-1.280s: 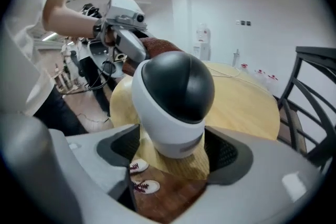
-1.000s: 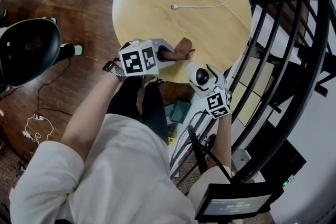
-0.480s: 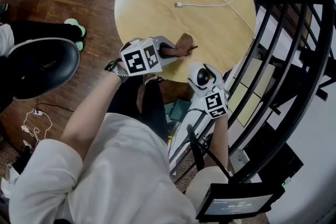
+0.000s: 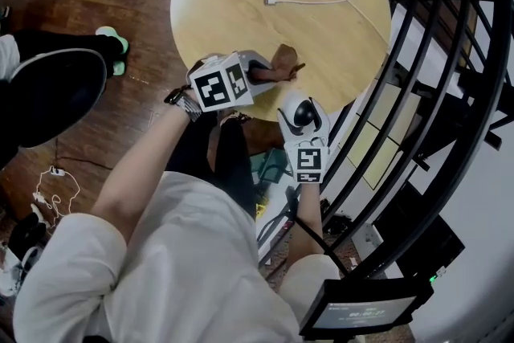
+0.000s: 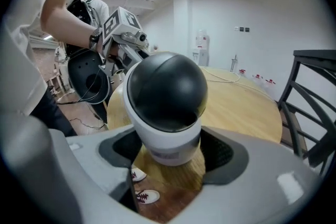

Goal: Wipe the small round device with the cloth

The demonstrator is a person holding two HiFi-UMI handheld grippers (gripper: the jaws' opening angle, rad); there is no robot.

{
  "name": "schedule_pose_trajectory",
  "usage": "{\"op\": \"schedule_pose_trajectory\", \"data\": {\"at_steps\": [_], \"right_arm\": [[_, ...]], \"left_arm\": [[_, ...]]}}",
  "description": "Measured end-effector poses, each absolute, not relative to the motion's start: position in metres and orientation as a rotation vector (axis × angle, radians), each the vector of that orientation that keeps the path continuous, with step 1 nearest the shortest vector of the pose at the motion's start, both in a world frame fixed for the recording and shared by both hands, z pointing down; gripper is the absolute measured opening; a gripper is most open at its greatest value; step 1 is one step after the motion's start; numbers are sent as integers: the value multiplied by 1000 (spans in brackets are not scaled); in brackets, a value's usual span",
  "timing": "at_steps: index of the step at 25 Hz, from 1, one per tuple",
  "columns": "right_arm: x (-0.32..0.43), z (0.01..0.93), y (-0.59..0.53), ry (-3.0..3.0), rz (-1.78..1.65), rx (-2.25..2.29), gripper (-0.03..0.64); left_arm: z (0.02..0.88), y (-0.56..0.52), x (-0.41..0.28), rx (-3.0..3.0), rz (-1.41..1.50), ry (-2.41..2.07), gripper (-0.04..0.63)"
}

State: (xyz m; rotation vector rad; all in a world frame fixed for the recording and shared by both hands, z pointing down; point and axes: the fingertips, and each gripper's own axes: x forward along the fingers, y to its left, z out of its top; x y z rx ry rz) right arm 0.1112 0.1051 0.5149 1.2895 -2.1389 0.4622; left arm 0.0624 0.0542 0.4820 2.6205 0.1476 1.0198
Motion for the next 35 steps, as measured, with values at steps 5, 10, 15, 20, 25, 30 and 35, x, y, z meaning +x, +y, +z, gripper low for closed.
{"op": "schedule_pose_trajectory", "data": {"at_steps": [5,10,15,20,25,30,35], "right_arm": [[110,515,102,-2092,534,1438,347],[111,517,102,-2081,550,1462,347],[110,514,101,-2090,546,1455,347],[108,512,102,-2100,549,1449,347],[107,511,102,-2109,561,1438,347],[105,510,103,-2109,553,1434,348],[105,510,103,-2108,543,1431,348]], "left_arm": [[490,45,83,2555,948,167,63],[494,41,97,2420,872,247,64],[497,50,105,2334,903,401,63],[494,56,117,2264,927,461,63],[491,63,121,2203,894,534,61],[474,68,117,2160,782,662,61],[436,71,119,2181,618,752,61]]}}
